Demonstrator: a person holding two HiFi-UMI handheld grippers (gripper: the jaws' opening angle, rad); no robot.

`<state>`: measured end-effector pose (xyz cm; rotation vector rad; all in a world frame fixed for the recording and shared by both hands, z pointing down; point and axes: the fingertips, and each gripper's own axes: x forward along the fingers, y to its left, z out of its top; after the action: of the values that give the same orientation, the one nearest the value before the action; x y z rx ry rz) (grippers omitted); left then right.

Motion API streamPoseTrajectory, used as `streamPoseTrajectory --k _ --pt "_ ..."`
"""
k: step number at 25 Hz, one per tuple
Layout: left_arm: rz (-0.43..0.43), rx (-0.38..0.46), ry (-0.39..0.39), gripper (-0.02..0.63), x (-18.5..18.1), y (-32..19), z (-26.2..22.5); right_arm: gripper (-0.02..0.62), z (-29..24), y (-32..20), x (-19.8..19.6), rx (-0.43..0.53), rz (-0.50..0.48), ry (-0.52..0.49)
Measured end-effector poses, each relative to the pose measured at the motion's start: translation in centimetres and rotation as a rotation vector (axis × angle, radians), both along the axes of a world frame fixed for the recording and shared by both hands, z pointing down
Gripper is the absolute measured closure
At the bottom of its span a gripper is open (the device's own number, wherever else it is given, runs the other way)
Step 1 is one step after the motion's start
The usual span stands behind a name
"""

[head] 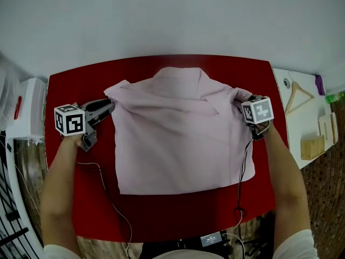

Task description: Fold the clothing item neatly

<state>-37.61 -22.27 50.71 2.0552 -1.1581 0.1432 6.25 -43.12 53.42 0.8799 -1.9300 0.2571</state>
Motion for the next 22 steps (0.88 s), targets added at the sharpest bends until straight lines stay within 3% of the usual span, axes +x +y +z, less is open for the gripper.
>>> streamPoseTrajectory --k 4,11,19,22 --pt "-0.007 0.005 0.001 0.5 0.7 1.0 -0.3 0.405 -0.6 1.2 -0.2 -0.014 -0.047 0.002" --pt "-0.032 -0.002 -0.018 0.5 2.9 3.1 -1.5 0.405 -1.0 3.1 -1.1 -0.061 -0.096 -0.118" --pt "-0.05 0.007 -0.085 0.5 4.5 3.5 -1.7 0.403 -0.3 5.3 -0.5 -0.049 -0.218 -0.053" --pt "-0.014 0.03 -0.175 0.5 5.3 3.1 -2.0 0.389 -1.1 5.0 0.4 -0.019 -0.257 -0.034"
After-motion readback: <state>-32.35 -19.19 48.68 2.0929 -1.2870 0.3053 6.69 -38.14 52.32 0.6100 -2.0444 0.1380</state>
